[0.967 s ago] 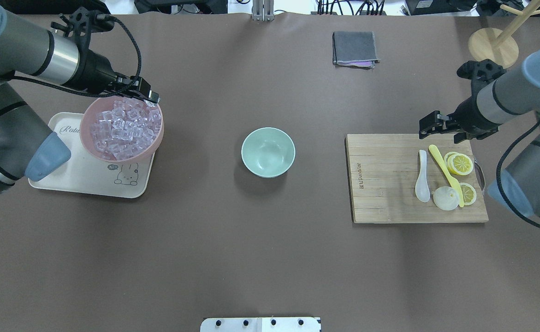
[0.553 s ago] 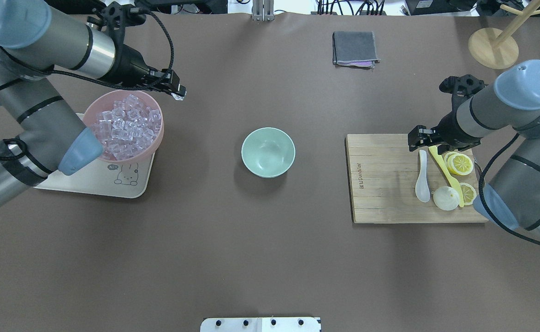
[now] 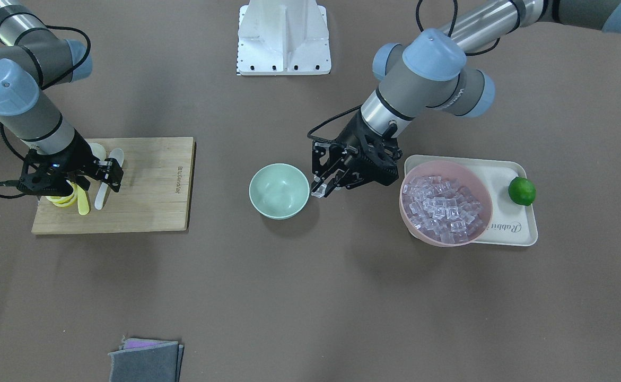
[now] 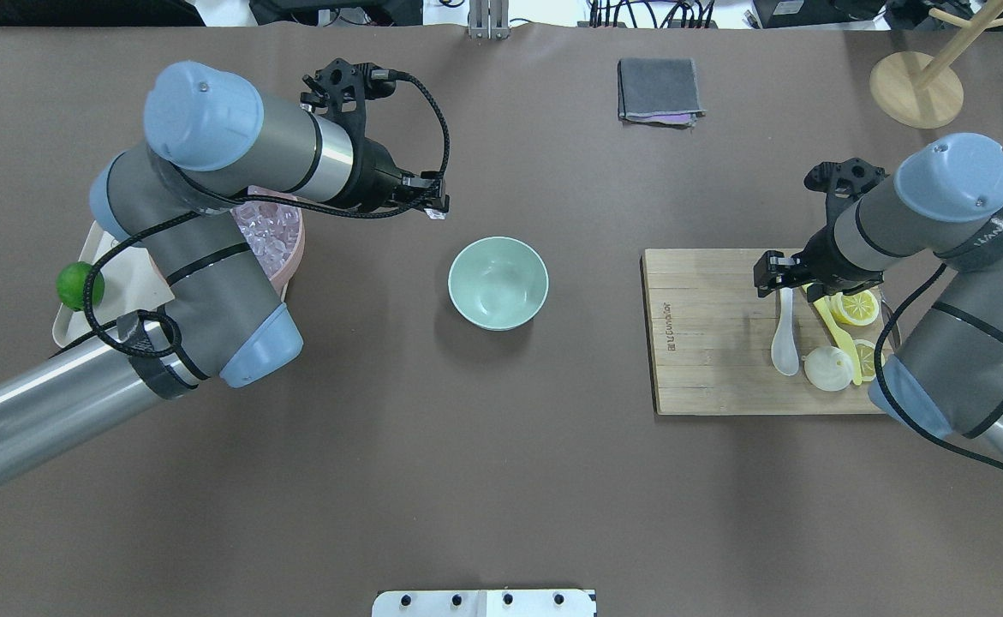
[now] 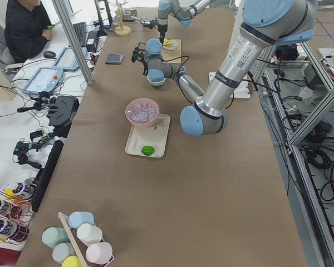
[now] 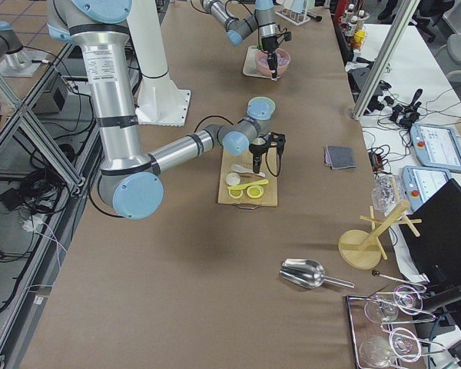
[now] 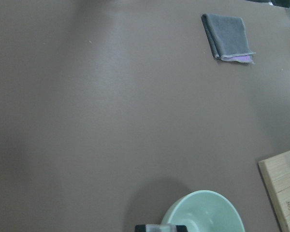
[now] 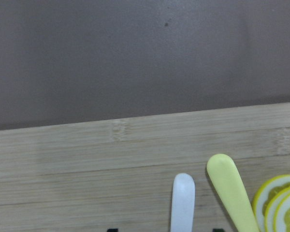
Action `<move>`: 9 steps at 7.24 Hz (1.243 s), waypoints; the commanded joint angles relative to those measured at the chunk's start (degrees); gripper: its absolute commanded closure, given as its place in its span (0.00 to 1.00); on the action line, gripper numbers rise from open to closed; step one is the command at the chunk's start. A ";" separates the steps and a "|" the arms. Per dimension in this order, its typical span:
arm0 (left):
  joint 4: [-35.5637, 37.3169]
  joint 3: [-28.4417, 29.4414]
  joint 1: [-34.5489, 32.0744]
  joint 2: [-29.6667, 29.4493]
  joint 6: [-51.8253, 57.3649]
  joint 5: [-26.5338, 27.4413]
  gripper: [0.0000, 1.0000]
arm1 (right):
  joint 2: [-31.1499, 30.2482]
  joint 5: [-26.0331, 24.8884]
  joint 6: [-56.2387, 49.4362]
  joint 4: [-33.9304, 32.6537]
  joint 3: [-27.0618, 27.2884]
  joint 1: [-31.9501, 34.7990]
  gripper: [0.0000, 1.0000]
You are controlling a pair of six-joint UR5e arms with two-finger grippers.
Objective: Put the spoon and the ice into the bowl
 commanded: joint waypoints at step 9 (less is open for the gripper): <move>-0.56 5.07 3.43 -3.50 -0.09 5.20 1.00 | 0.06 -0.13 -0.10 0.26 0.90 0.25 1.00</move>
